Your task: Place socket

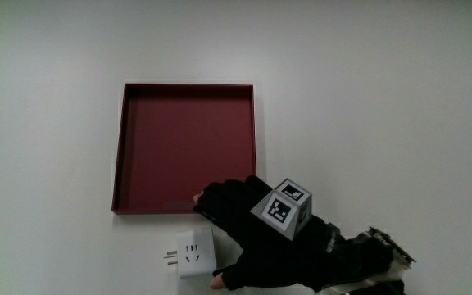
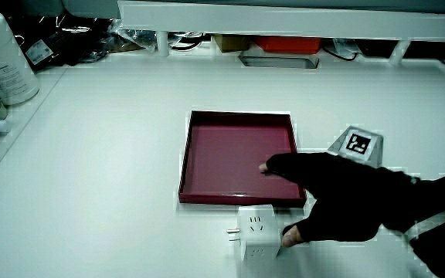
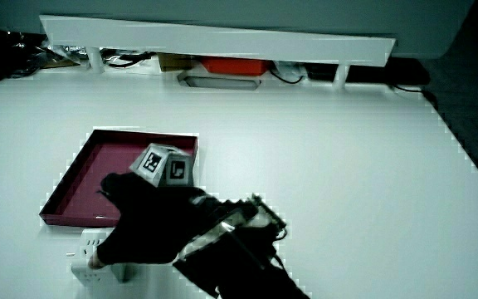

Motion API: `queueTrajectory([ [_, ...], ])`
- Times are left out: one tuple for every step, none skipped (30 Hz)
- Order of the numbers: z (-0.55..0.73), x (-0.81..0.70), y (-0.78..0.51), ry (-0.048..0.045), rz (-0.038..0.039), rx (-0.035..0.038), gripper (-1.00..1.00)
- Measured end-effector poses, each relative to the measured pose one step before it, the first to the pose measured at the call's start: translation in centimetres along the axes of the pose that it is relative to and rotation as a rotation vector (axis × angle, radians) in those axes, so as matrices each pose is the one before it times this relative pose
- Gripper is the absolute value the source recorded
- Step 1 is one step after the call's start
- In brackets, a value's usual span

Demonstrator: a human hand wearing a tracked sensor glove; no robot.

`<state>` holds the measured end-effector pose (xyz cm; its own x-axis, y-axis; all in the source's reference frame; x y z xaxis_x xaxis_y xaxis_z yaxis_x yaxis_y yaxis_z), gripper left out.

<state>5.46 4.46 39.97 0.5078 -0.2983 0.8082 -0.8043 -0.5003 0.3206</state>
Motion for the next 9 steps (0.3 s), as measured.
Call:
queueTrajectory([
  [0.718, -0.095, -0.36, -0.00158, -0.00617, -0.00643, -1.0],
  [0.715, -0.091, -0.365, -0.00158, -0.00617, -0.00643, -1.0],
  [0.597, 0.006, -0.437, -0.01081, -0.01229, -0.00077, -1.0],
  [0.754, -0.292, -0.525, 0.00077, -0.00144, -0.0021, -1.0],
  [0.627, -0.051, -0.492, -0.00446, -0.01094, 0.0017, -1.0],
  [0.728, -0.219, -0.546, 0.00557, 0.00016, 0.00092, -1.0],
  [0.615, -0.125, -0.524, 0.00579, 0.00048, 0.00604, -1.0],
  [0.618, -0.129, -0.52, 0.00579, 0.00048, 0.00604, -1.0],
  [0.62, -0.133, -0.516, 0.00579, 0.00048, 0.00604, -1.0],
])
